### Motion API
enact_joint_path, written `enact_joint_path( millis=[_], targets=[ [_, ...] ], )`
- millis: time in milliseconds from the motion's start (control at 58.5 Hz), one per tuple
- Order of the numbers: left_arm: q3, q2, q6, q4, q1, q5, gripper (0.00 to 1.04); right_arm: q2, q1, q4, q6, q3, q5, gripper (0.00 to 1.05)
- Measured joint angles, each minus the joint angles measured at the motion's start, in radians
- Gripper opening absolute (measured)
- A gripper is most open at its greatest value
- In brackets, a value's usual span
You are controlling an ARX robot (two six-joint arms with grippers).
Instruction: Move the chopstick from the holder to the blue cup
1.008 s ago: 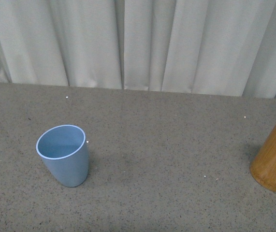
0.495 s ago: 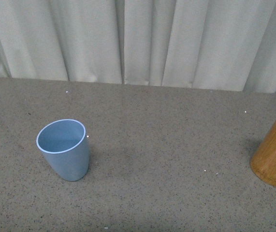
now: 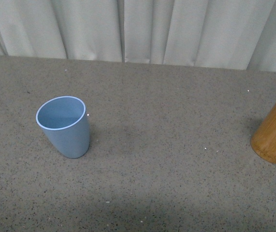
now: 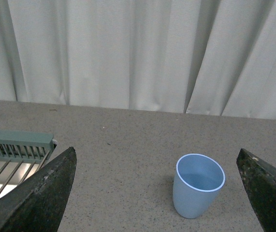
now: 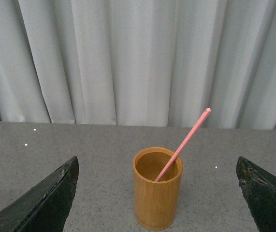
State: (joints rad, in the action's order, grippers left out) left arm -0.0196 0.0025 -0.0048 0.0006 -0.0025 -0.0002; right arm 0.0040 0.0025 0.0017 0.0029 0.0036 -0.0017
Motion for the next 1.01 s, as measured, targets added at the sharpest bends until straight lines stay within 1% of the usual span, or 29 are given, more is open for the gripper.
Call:
enact_joint_path(
  millis=[1008],
  targets=[
    [0.000, 0.000, 0.000, 0.000, 0.000, 0.000, 0.98, 0.000, 0.000, 0.000, 0.000, 0.000, 0.000, 0.95]
  ],
)
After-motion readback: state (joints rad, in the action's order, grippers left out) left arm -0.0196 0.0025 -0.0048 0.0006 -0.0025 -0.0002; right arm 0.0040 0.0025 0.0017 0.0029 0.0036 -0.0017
